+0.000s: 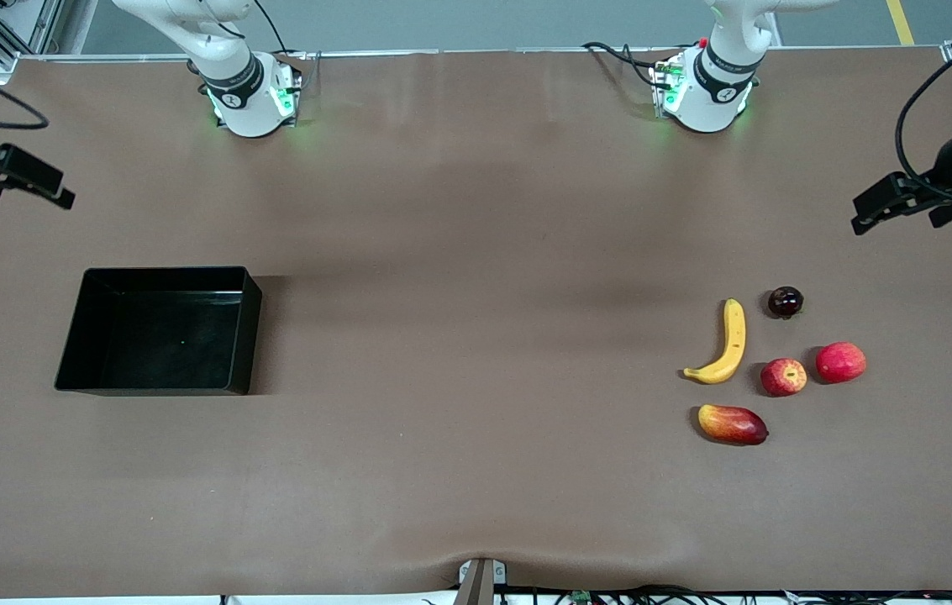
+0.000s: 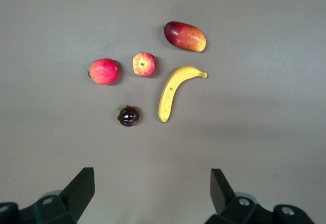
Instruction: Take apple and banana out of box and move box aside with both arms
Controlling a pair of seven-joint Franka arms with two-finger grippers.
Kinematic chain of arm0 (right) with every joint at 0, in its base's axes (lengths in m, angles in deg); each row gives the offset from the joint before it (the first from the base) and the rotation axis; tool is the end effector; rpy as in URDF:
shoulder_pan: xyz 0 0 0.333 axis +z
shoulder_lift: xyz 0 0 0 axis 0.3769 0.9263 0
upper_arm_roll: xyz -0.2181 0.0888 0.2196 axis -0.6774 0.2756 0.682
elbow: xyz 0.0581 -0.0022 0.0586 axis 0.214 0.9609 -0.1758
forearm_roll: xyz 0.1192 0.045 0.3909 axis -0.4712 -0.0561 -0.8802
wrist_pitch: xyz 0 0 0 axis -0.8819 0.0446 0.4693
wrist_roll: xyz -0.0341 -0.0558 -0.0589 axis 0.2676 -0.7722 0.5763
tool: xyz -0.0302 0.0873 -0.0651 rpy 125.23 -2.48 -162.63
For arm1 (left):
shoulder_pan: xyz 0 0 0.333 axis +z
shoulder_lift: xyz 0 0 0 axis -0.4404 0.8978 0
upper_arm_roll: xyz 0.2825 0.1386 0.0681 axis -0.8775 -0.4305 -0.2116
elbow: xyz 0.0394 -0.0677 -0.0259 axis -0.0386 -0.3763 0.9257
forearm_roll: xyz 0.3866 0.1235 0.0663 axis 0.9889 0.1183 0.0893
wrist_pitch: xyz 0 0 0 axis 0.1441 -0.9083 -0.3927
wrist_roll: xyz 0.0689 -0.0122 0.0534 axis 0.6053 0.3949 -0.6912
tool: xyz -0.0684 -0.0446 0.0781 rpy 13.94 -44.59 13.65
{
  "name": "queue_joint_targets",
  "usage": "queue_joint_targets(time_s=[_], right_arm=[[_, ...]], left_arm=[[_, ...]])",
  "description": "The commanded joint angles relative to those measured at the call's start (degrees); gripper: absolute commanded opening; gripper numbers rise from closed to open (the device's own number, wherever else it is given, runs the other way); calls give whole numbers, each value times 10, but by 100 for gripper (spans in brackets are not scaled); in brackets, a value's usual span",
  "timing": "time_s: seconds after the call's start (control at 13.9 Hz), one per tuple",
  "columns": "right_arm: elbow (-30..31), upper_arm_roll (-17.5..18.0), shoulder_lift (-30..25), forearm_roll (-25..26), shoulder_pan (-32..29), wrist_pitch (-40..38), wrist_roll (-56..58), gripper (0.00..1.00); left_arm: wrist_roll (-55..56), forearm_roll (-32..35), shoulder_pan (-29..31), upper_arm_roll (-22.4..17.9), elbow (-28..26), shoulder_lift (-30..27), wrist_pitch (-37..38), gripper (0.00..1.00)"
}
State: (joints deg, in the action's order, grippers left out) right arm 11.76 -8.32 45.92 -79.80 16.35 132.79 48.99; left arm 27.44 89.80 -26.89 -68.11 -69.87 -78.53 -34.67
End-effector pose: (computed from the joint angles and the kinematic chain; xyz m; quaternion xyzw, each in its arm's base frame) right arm 0.5461 0.0055 0.6651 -0.9960 0.0761 0.0409 0.0219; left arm 0.5663 -0.0364 0.6284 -0.9992 -0.0379 0.0031 0.0127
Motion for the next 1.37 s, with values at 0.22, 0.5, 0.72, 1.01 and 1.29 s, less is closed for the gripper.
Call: queue_joint_targets(time_s=[0.22,0.5,0.72,1.01,1.29], right_arm=[[58,-8,-44,0,-8,9,92,100],[43,-7,-35,0,-5,24,98,100],[43,-5,-37,17,-4,29,98,100],[44,-6,-36,41,-5,31,98,100],[46,-6,-36,35,-3,35,98,100]], left_arm=[[-10,-4,-23,-18,-33,-44,1,100],[-17,-12,-16,-18,-25,-31,0,100],[-17,-11,-16,-18,-20,-22,-2,100],[-16,-9,-16,-18,-9,-14,-2,100],[-18,0,-17,-18,-9,-8,-9,100]])
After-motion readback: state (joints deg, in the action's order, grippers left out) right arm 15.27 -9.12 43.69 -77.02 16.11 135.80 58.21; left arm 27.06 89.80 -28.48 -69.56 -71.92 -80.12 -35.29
